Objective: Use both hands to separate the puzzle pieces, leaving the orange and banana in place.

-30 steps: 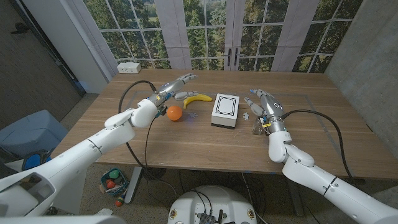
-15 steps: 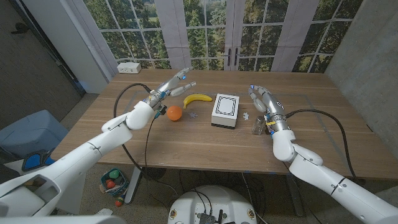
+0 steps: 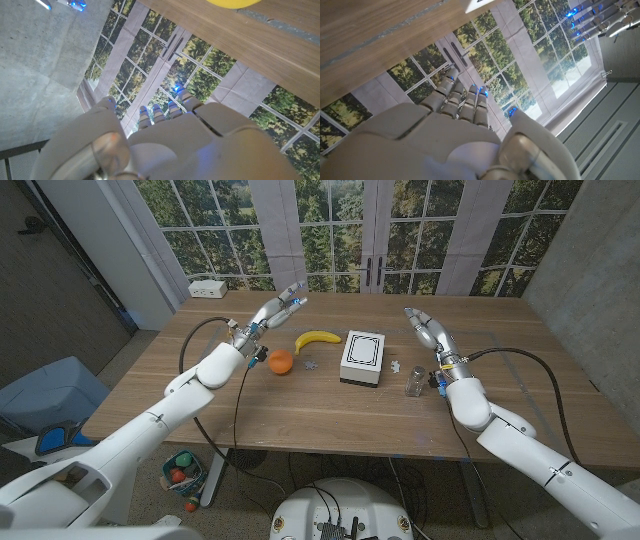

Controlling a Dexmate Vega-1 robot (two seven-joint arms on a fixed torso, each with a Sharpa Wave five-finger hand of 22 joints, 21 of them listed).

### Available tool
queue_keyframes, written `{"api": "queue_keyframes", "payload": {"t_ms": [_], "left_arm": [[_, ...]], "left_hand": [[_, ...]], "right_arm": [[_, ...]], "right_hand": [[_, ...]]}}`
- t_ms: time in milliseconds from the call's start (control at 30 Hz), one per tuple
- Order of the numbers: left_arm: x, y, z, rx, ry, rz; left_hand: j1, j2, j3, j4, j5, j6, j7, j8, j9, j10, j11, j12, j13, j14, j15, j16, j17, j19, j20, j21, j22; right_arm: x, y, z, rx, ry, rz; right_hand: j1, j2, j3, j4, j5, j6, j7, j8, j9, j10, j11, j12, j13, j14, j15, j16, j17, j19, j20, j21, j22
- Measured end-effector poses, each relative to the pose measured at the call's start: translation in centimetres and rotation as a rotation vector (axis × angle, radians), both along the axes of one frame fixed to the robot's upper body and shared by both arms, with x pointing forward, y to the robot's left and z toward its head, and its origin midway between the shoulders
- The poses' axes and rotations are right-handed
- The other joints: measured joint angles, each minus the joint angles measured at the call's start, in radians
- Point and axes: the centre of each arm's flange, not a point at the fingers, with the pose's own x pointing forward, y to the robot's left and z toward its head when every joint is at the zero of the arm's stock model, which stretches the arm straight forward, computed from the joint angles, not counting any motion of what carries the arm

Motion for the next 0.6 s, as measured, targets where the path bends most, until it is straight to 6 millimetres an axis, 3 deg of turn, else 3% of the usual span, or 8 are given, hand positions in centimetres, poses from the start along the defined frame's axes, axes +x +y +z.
{"api": "queue_keyframes", "payload": {"t_ms": [133,267,433,600], "left_arm": [[0.3,0.2,-0.1,-0.02,0.006,0.001],[0.3,0.5,0.1,-0.096,0.058,-0.085],[0.4,0.9,0.1,-0.16,0.095,-0.139],[0.6,1.1,0.0,-0.23,0.121,-0.186]], "left_hand": [[-0.012,-0.001,0.006,0.006,0.004,0.02,0.007,0.0,0.0,0.018,0.001,0.003,0.0,0.014,0.0,0.0,0.0,0.012,-0.002,0.004,0.0],[-0.018,-0.008,0.007,0.004,0.008,0.031,0.007,0.0,0.0,0.027,0.003,0.003,0.0,0.022,0.003,0.0,0.0,0.016,0.002,0.004,0.0],[-0.038,0.012,0.041,0.021,0.015,0.069,0.012,0.0,0.0,0.041,0.017,0.003,0.0,0.036,0.0,0.0,0.0,0.022,0.0,0.004,0.001],[-0.048,0.01,0.074,0.032,0.023,0.083,0.02,0.0,0.0,0.052,0.014,0.003,0.0,0.047,0.0,0.0,0.0,0.023,-0.002,0.007,0.003]], "right_arm": [[-0.3,0.7,0.2,0.063,0.031,0.133],[0.1,-0.2,0.6,0.149,0.037,0.199],[0.4,-0.8,0.6,0.23,0.032,0.268],[0.5,-1.2,0.7,0.297,0.018,0.324]], "right_hand": [[-0.012,0.009,0.011,-0.006,0.0,0.018,0.018,0.005,0.0,0.016,0.016,0.008,-0.006,0.015,0.001,-0.008,-0.015,0.02,0.003,0.0,0.0],[-0.012,0.009,0.019,-0.007,0.0,0.025,0.024,0.005,0.0,0.023,0.024,0.008,-0.01,0.025,-0.001,-0.008,-0.025,0.033,0.002,0.0,-0.002],[-0.018,0.002,0.025,-0.006,0.0,0.03,0.03,0.004,0.0,0.03,0.023,0.008,-0.011,0.03,-0.003,-0.015,-0.035,0.033,0.002,-0.008,-0.005],[-0.018,0.002,0.034,-0.011,0.0,0.03,0.03,0.004,0.0,0.03,0.023,0.008,-0.015,0.031,-0.005,-0.015,-0.043,0.033,0.002,-0.008,-0.005]]}}
